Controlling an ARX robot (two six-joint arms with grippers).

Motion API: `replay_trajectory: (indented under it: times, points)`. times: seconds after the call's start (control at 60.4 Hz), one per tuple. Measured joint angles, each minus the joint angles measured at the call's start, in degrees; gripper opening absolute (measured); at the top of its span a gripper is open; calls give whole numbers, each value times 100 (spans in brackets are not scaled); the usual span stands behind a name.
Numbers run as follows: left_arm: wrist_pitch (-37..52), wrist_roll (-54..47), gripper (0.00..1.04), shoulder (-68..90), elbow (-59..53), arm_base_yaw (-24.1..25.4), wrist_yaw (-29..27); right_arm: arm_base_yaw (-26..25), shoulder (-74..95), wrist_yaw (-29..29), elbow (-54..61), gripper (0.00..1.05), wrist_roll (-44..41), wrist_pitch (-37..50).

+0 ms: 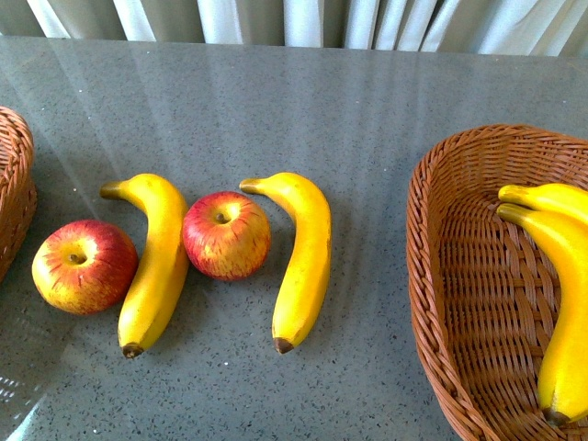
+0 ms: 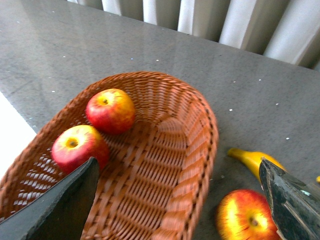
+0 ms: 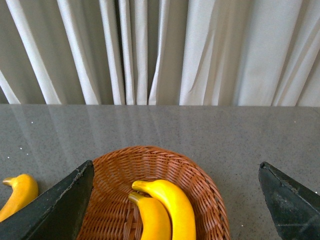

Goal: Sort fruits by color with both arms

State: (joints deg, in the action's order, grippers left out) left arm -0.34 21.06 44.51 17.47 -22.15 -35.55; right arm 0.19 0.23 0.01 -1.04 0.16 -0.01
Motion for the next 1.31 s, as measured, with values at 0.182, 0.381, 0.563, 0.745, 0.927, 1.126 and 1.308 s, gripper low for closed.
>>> replay_trajectory:
  times: [0.182,0.381,0.563,0.745,0.927,1.126,1.308]
  points:
    - [564,514,96,1976,973,-28,238,0,0,2,0,96,0,0]
    - [308,1405,96,3392,1958,-297,160,0,0,0,0,96,0,0]
    - [-129,2457,96,4194,2422,-284,304,0,0,2,0,96,0,0]
    - [-634,3246,96,4404,2500,-378,306,0,0,0,0,96,0,0]
    - [-1086,4037,96,4607,2612,-616,369,0,0,2,0,96,-2,0]
    - [-1416,4822,96,4782,2710,-820,577,0,0,2,0,96,0,0]
    - [-1663,5241,96,4946,2859,-955,601,0,0,2,0,96,0,0]
